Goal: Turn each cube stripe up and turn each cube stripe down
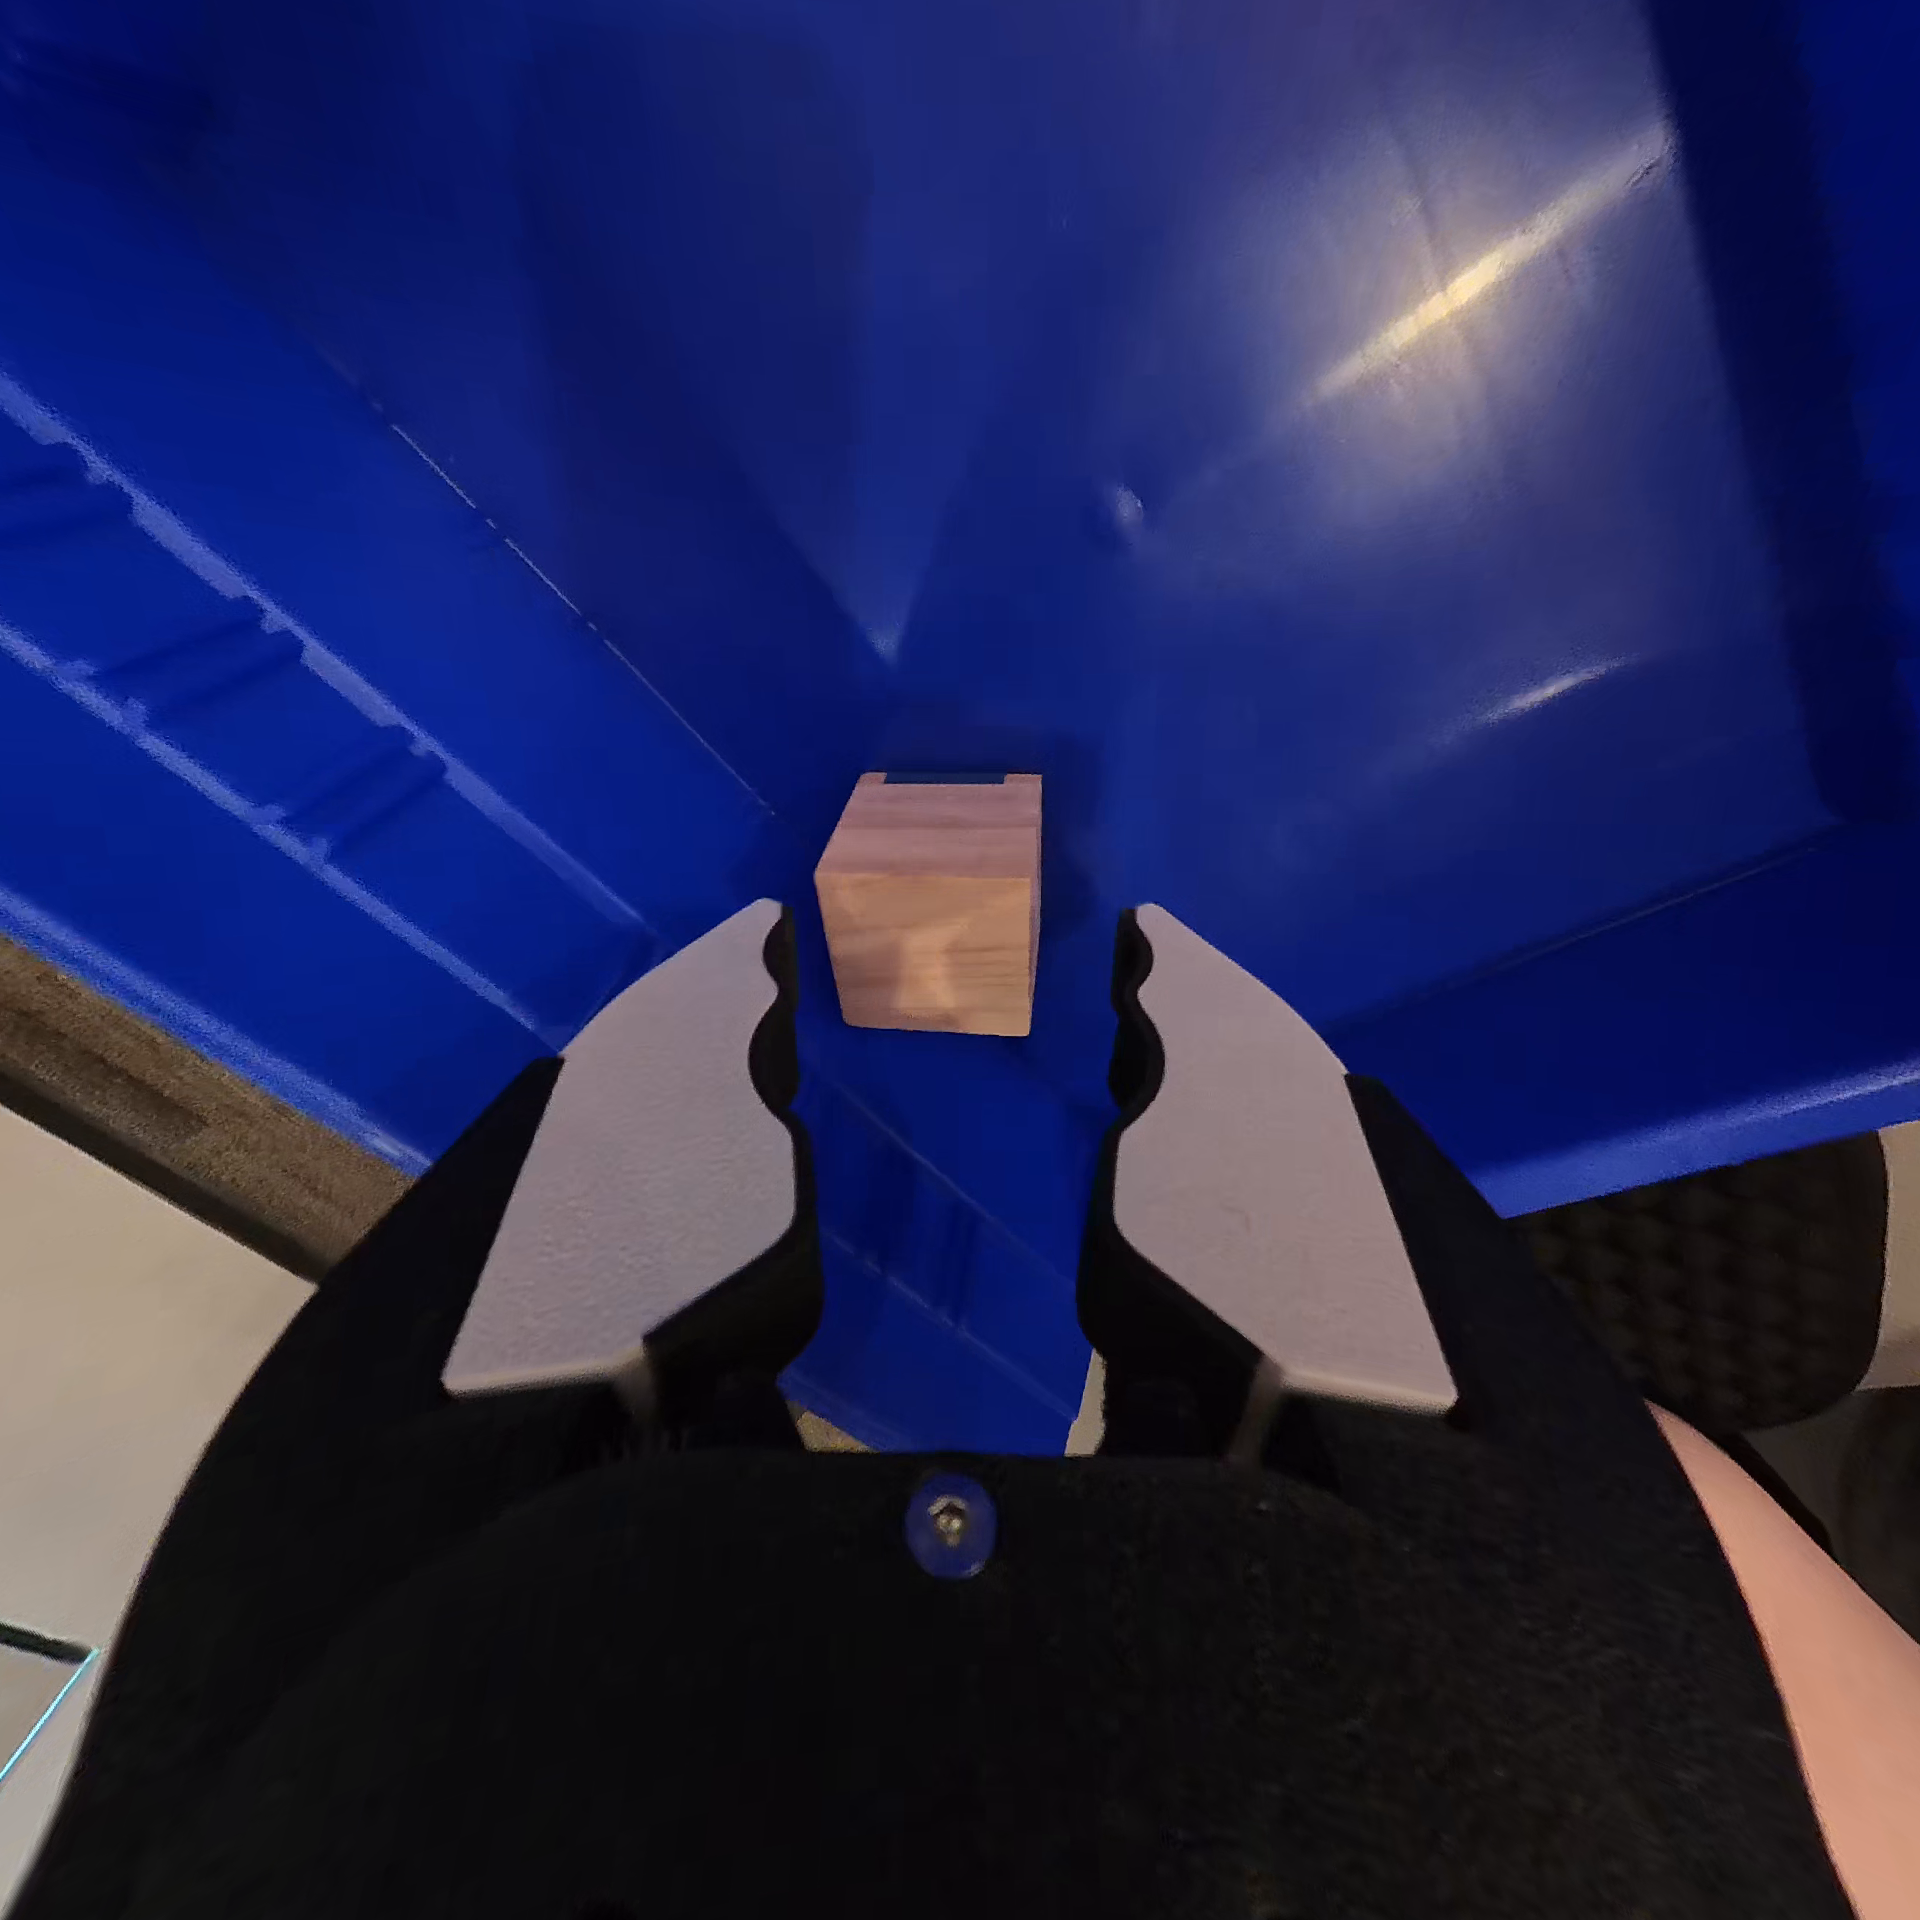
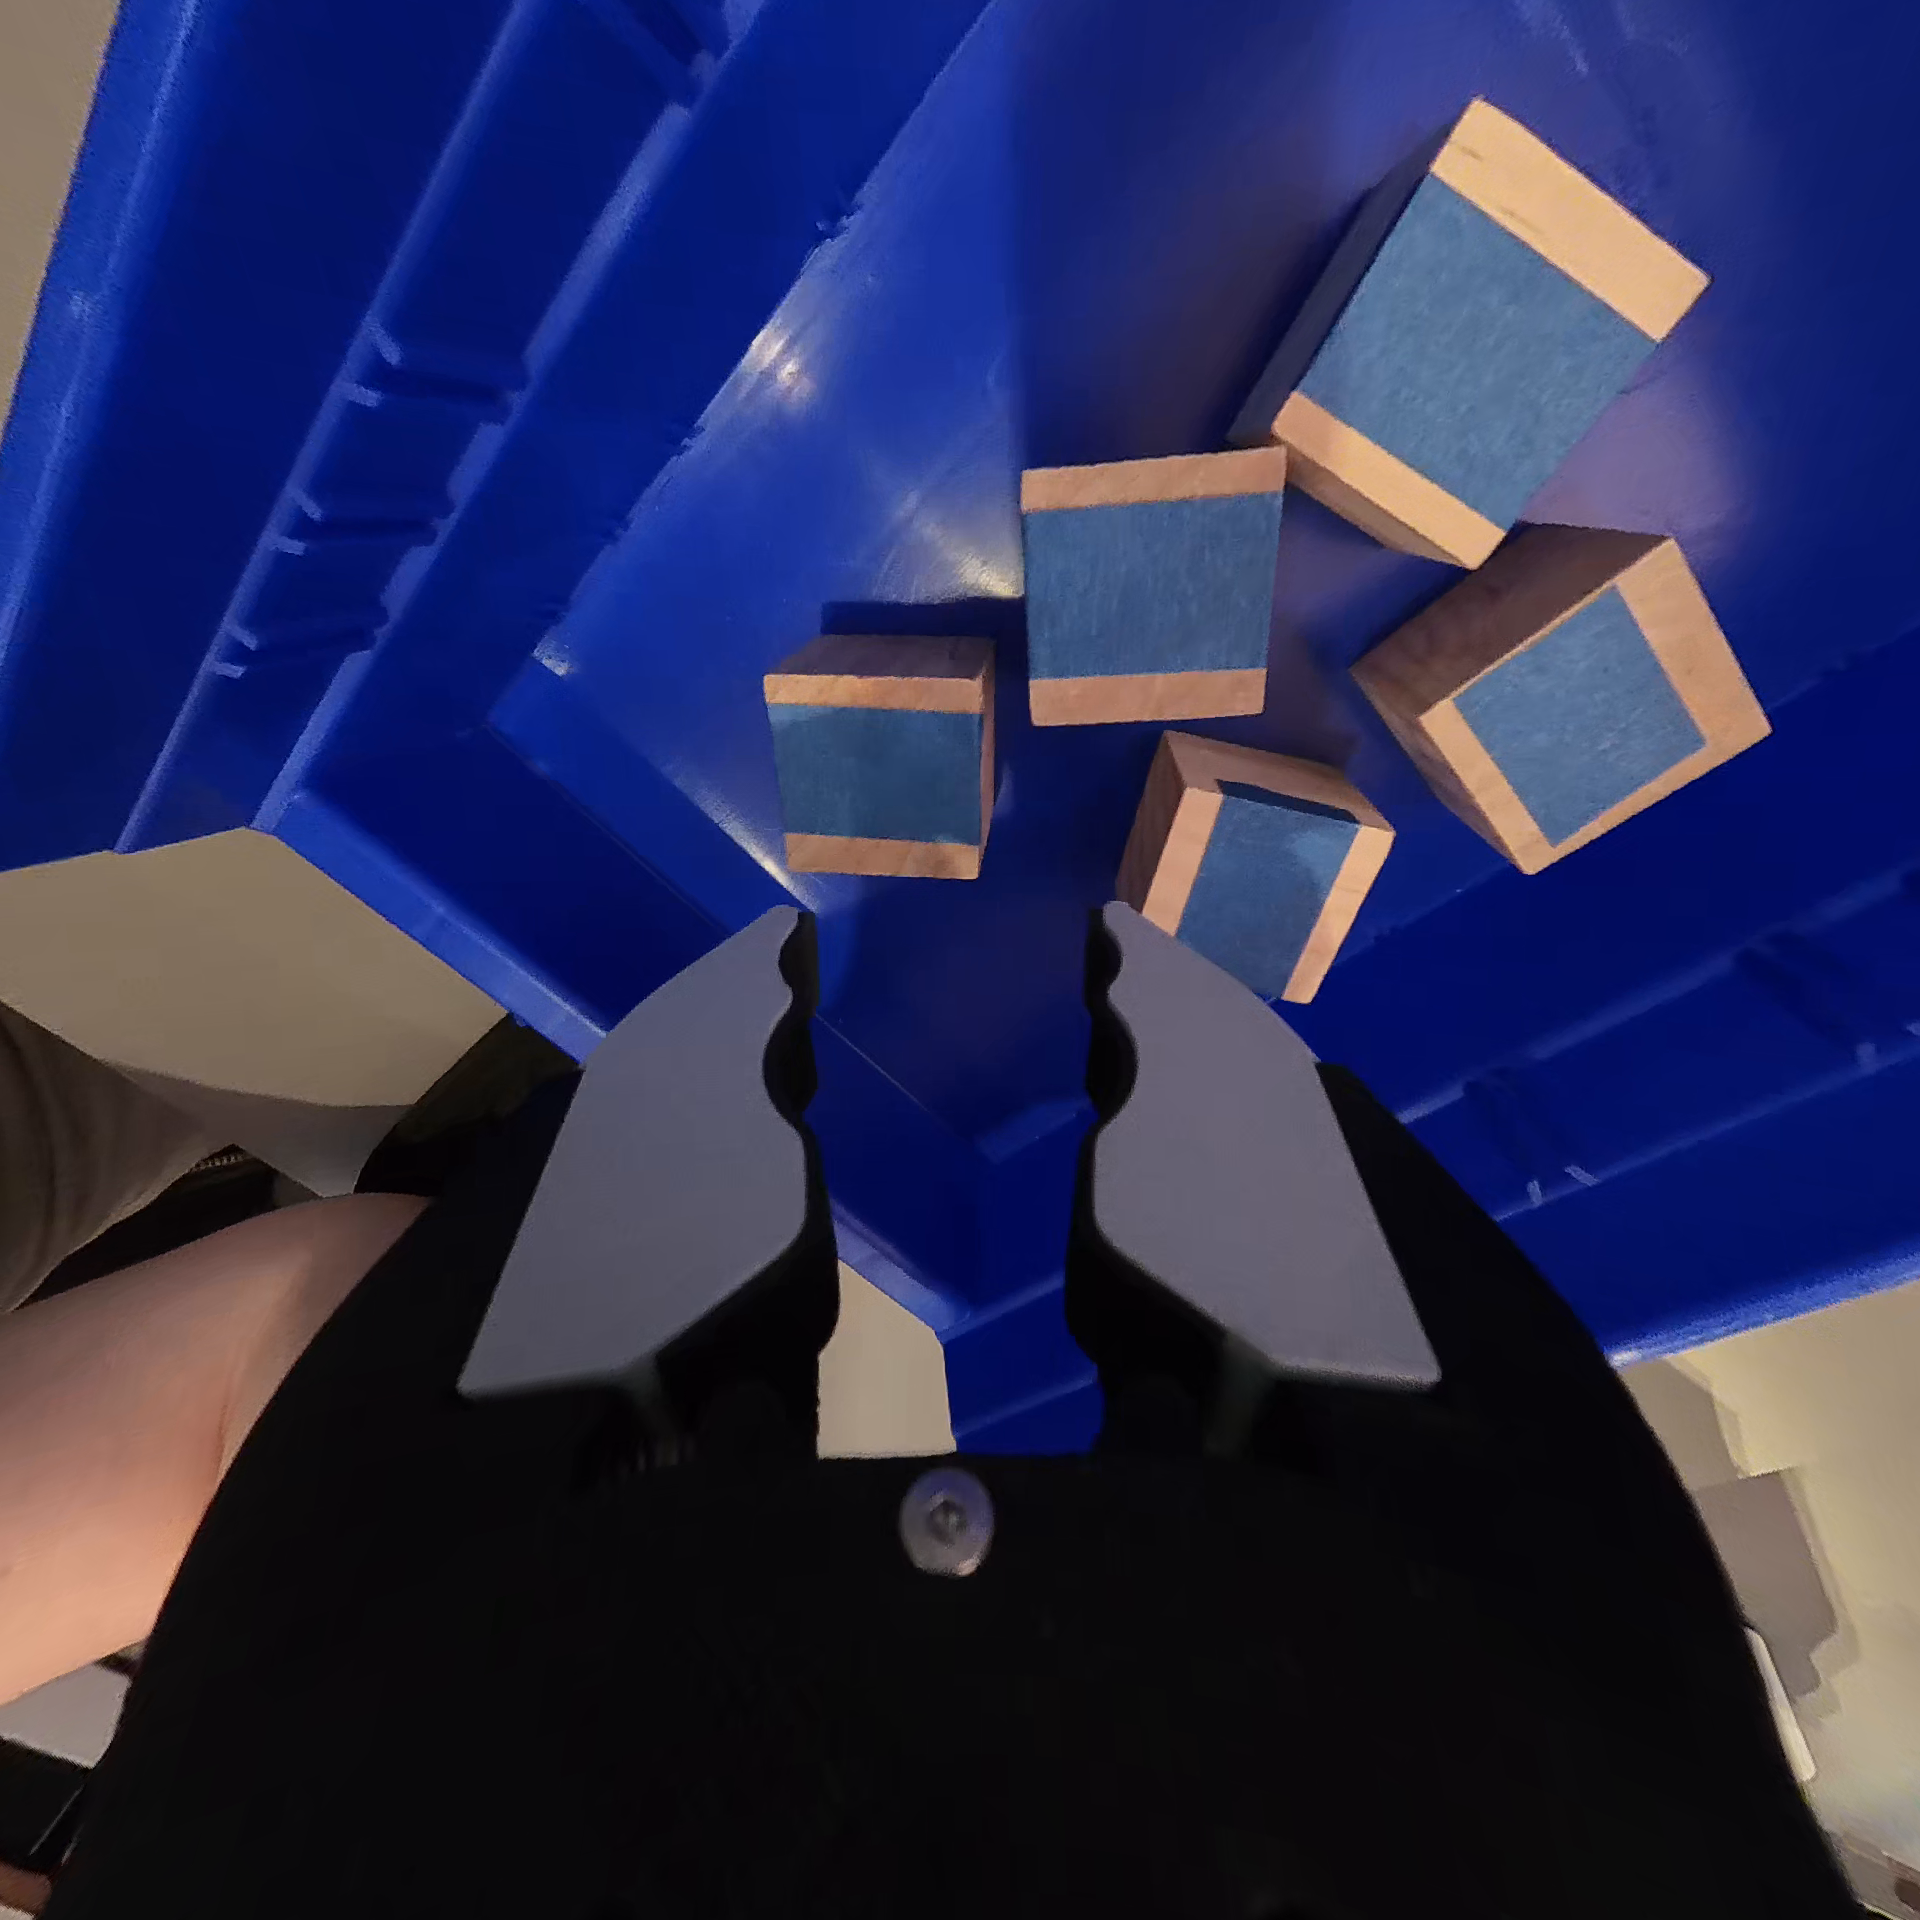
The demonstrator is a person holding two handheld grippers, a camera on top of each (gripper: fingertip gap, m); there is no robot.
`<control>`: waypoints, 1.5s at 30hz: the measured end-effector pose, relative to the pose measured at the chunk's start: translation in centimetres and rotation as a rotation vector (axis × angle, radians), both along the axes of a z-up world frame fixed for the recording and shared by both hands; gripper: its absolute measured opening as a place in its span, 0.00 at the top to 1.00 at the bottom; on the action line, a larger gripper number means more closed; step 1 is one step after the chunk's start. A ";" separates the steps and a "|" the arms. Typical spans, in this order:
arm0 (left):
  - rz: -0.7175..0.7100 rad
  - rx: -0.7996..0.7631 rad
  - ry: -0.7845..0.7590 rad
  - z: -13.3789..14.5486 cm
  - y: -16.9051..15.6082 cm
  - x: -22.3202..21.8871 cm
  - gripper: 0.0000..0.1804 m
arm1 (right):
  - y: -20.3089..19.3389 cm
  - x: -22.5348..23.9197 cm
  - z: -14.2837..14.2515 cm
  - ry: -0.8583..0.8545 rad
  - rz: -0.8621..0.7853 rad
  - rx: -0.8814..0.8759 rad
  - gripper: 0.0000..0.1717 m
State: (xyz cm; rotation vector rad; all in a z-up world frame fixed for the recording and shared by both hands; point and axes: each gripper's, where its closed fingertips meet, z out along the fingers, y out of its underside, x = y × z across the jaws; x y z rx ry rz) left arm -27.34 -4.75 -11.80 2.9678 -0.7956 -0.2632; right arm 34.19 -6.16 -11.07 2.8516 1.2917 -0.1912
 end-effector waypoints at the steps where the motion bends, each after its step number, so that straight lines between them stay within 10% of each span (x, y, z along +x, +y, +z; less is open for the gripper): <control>1: -0.005 -0.007 0.006 -0.2 0.0 0.0 0.68 | 0.0 0.0 -0.1 0.000 0.001 -0.004 0.70; 45: -0.113 -0.041 -0.090 -3.1 2.0 4.0 0.75 | -0.2 -0.7 -1.2 -0.024 0.024 -0.065 0.71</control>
